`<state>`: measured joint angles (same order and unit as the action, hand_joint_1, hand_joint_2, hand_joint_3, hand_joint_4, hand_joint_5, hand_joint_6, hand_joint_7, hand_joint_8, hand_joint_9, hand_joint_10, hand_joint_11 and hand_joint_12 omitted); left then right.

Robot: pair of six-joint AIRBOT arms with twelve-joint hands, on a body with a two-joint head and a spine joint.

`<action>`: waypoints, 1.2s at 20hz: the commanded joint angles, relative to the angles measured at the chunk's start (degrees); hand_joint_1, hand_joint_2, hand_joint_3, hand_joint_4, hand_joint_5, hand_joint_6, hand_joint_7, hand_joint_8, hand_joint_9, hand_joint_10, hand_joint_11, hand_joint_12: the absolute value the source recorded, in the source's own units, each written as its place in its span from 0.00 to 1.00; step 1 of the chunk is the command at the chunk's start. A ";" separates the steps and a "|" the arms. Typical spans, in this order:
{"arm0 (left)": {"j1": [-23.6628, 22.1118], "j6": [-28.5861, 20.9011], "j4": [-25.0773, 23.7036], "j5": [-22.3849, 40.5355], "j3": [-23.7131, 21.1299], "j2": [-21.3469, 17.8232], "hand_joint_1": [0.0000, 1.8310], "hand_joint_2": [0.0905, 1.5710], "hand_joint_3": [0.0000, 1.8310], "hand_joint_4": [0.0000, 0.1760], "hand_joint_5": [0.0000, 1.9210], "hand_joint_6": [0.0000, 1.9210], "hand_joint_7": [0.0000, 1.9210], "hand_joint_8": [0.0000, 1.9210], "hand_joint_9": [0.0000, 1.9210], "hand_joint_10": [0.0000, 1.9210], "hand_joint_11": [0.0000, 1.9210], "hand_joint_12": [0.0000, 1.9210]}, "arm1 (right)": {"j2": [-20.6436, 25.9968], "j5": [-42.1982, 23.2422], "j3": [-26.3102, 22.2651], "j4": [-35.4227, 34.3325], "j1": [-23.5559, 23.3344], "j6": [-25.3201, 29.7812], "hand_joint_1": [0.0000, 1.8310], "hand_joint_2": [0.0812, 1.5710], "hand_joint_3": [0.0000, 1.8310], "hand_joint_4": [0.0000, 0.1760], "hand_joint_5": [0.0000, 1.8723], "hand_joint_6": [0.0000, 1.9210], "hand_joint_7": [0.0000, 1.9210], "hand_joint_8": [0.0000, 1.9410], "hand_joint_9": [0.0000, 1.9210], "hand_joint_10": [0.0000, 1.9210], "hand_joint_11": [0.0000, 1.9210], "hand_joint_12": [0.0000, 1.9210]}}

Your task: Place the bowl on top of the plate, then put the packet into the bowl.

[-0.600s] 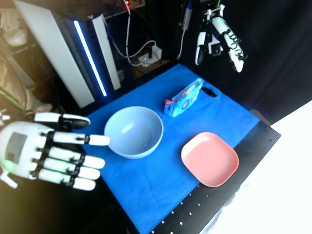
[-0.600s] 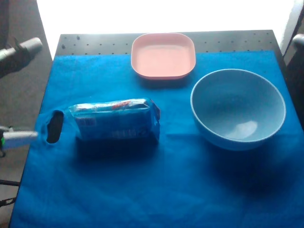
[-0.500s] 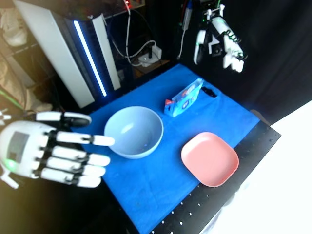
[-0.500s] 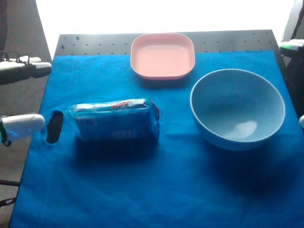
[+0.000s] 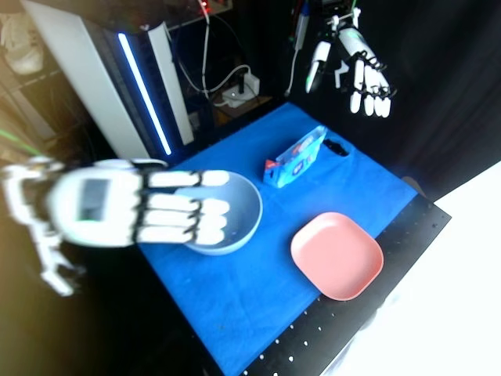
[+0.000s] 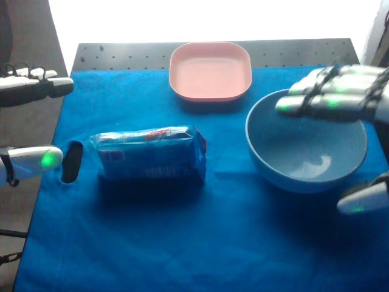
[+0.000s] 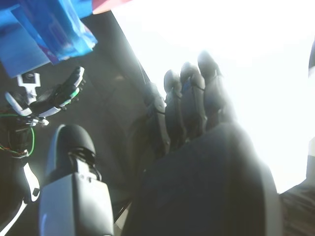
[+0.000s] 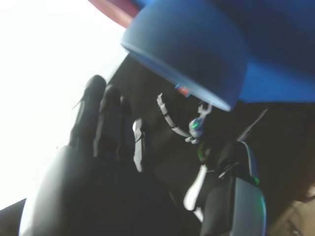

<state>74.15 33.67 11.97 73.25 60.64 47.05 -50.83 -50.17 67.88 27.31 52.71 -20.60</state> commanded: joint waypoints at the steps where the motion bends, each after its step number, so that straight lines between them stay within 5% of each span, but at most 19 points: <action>1: -0.51 -0.26 0.91 6.98 0.25 0.30 0.32 0.66 0.00 0.44 0.23 0.00 0.16 0.00 0.10 0.01 0.02 0.11 | -0.14 -2.77 0.19 -0.79 -1.72 0.36 0.23 0.55 0.01 1.00 0.06 0.00 0.05 0.00 0.07 0.00 0.03 0.12; 2: -0.51 -0.28 0.91 6.95 0.30 0.43 0.33 0.66 0.00 0.42 0.23 0.00 0.16 0.00 0.11 0.01 0.03 0.11 | -0.58 -0.55 0.20 2.51 -3.20 0.95 0.25 0.56 0.01 0.94 0.06 0.00 0.05 0.00 0.07 0.00 0.03 0.12; 4: -0.51 -0.34 0.92 6.98 0.40 0.69 0.34 0.66 0.00 0.39 0.23 0.00 0.17 0.00 0.12 0.01 0.04 0.12 | -1.50 1.69 0.37 6.34 -4.38 2.16 0.27 0.61 0.00 0.39 0.13 0.00 0.13 0.00 0.15 0.01 0.08 0.17; 5: -0.51 -0.39 0.92 6.97 0.41 0.78 0.34 0.66 0.00 0.39 0.23 0.00 0.17 0.00 0.11 0.00 0.04 0.12 | -1.94 2.12 0.63 7.22 -4.38 2.86 0.29 0.61 0.00 0.26 0.16 0.00 0.15 0.00 0.16 0.00 0.06 0.23; 6: -0.51 -0.44 0.92 6.97 0.38 0.83 0.35 0.66 0.00 0.38 0.23 0.00 0.16 0.00 0.11 0.00 0.02 0.16 | -2.50 2.58 1.03 8.11 -4.38 3.86 0.32 0.61 0.00 0.00 0.22 0.00 0.20 0.00 0.21 0.00 0.07 0.35; 9: -0.49 -0.73 1.02 7.23 0.33 0.85 0.33 0.67 0.00 0.29 0.23 0.00 0.15 0.00 0.10 0.00 0.00 0.23 | -4.37 4.08 2.69 10.73 -4.36 7.66 0.43 0.67 0.00 0.00 0.30 0.01 0.28 0.01 0.30 0.01 0.11 0.47; 11: -0.48 -0.74 1.06 7.50 0.31 0.92 0.33 0.67 0.00 0.08 0.23 0.00 0.15 0.00 0.11 0.00 0.00 0.25 | -5.36 4.64 3.22 11.70 -4.34 8.71 0.73 0.74 0.00 0.00 0.43 0.02 0.40 0.01 0.42 0.03 0.19 0.49; 12: -0.48 -0.77 1.10 7.56 0.30 0.98 0.33 0.67 0.00 0.06 0.22 0.00 0.15 0.00 0.11 0.00 0.00 0.26 | -5.94 4.64 3.55 11.81 -4.34 9.06 0.67 0.73 0.01 0.00 0.49 0.47 0.41 0.49 0.45 0.03 0.19 0.54; 14: -0.48 -0.84 1.12 7.58 0.30 1.18 0.32 0.67 0.00 0.09 0.19 0.00 0.16 0.00 0.12 0.00 0.00 0.27 | -6.86 4.64 4.11 11.91 -4.35 9.51 0.69 0.68 0.00 0.00 0.60 0.45 0.51 0.46 0.53 0.07 0.22 0.63; 15: -0.47 -0.86 1.17 7.60 0.30 1.29 0.31 0.67 0.00 0.15 0.19 0.00 0.15 0.00 0.12 0.00 0.00 0.27 | -7.02 4.63 4.24 11.86 -4.36 9.55 0.74 0.66 0.00 0.00 0.61 0.43 0.58 0.42 0.49 0.41 0.26 0.66; 16: -0.46 -0.86 1.22 7.63 0.33 1.44 0.32 0.68 0.00 0.11 0.18 0.00 0.16 0.00 0.12 0.00 0.00 0.28 | -7.19 4.62 4.33 11.35 -4.38 9.56 0.74 0.69 0.01 0.00 0.50 0.64 0.51 0.58 0.47 0.51 0.34 0.69; 17: -0.44 -0.91 1.34 7.60 0.45 1.65 0.31 0.68 0.00 0.10 0.18 0.00 0.16 0.00 0.12 0.00 0.00 0.28 | -7.32 4.60 4.44 10.77 -4.40 9.56 0.66 0.46 0.58 0.00 0.45 0.93 0.49 0.82 0.53 0.79 0.42 0.86; 18: -0.37 -1.12 1.46 7.54 0.50 1.77 0.32 0.68 0.00 0.14 0.17 0.00 0.16 0.00 0.12 0.00 0.00 0.28 | -7.41 4.55 4.49 9.83 -4.40 9.55 0.65 0.34 0.81 0.08 0.50 0.99 0.55 0.90 0.63 0.96 0.57 0.97; 19: -0.02 -1.40 1.57 7.72 0.46 1.75 0.32 0.68 0.00 0.15 0.15 0.00 0.15 0.00 0.12 0.00 0.00 0.28 | -7.36 4.22 4.54 7.83 -4.40 9.55 0.64 0.33 0.87 0.28 0.50 1.00 0.56 0.97 0.70 0.99 0.65 0.99; 20: 0.15 -1.49 1.64 7.88 0.45 1.73 0.32 0.68 0.00 0.33 0.15 0.00 0.14 0.00 0.11 0.00 0.00 0.24 | -7.30 3.28 4.71 6.99 -4.40 9.55 0.64 0.34 0.87 0.25 0.50 0.99 0.55 0.99 0.70 1.00 0.69 1.00; 21: 0.41 -1.57 1.81 8.09 0.44 1.70 0.30 0.68 0.00 0.37 0.15 0.00 0.15 0.00 0.11 0.00 0.00 0.18 | -7.01 0.38 5.13 4.74 -4.40 9.54 0.63 0.40 0.78 0.00 0.43 0.99 0.50 1.00 0.68 1.00 0.67 1.00; 23: 0.43 -1.57 1.87 8.11 0.46 1.73 0.27 0.70 0.00 0.38 0.15 0.00 0.15 0.00 0.10 0.00 0.00 0.15 | -6.93 -2.23 5.27 2.16 -4.43 9.48 0.61 0.46 0.69 0.00 0.38 0.97 0.46 1.00 0.68 1.00 0.69 1.00; 24: 0.42 -1.57 1.88 8.11 0.48 1.78 0.27 0.70 0.00 0.35 0.16 0.00 0.15 0.00 0.11 0.00 0.00 0.16 | -6.69 -4.03 5.26 0.12 -4.88 8.13 0.62 0.45 0.71 0.00 0.38 0.99 0.48 1.00 0.70 1.00 0.72 1.00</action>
<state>74.87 32.56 12.99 74.04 60.82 48.84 -57.54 -46.96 73.12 29.56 48.69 -12.78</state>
